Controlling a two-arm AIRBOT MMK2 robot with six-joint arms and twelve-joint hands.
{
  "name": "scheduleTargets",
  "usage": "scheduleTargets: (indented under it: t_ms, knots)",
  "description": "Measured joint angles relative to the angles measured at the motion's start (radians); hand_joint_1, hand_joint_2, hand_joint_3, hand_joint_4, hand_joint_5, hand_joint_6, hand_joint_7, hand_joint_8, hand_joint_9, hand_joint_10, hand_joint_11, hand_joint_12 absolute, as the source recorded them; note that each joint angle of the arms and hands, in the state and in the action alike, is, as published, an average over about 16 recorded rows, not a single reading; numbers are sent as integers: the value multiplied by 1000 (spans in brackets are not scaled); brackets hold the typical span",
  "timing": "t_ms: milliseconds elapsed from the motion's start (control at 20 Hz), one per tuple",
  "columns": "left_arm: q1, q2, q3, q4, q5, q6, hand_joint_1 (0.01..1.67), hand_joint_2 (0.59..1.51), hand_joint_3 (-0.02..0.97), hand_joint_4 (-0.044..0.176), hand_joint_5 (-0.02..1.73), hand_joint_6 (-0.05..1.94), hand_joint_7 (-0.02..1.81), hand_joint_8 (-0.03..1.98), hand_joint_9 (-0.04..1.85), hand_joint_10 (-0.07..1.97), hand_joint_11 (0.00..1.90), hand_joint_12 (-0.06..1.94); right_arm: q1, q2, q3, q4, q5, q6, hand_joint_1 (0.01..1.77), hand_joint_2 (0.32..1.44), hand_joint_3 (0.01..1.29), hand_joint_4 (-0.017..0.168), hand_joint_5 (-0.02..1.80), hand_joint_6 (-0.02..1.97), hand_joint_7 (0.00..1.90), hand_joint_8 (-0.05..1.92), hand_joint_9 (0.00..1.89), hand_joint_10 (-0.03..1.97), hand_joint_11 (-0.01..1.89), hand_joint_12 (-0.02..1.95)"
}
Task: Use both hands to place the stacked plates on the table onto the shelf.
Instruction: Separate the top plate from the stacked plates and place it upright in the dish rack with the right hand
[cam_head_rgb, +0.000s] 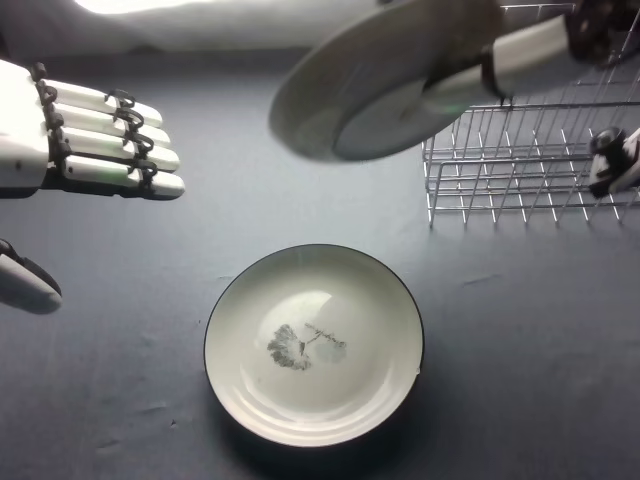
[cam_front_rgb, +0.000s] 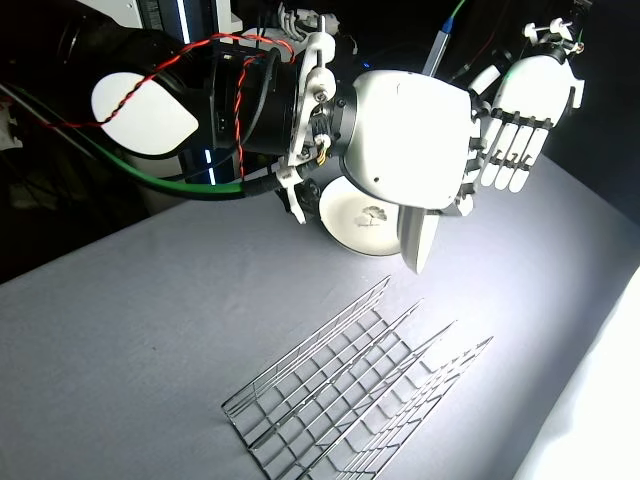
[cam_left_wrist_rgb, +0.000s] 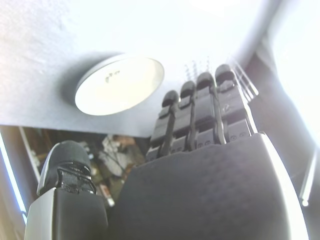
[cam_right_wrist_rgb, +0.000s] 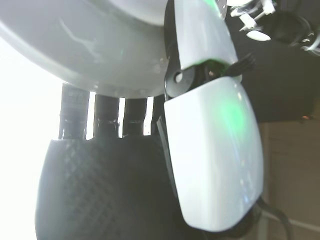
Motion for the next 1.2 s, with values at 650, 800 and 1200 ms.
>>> scheduleTargets:
  t_ms: [650,800,1200]
  knots:
    - [4,-16,7,-1,-13,18,14,1125,15,0,16,7,17,16,22,8,17,11,52,47,53,103,-71,0,1362,1000,12,-3,900,1023,1014,852,961,1188,820,1475]
    - [8,-18,-1,-1,-15,23,14,1126,15,0,17,7,16,16,23,8,16,11,52,64,66,107,-78,-1,1363,1000,12,-3,899,1023,1016,841,962,1182,818,1477]
    - [31,-19,-39,-6,-15,42,14,1127,15,0,18,6,14,15,22,9,15,11,22,93,109,110,-80,-4,1366,1000,12,-6,901,1017,1016,833,962,1178,827,1482]
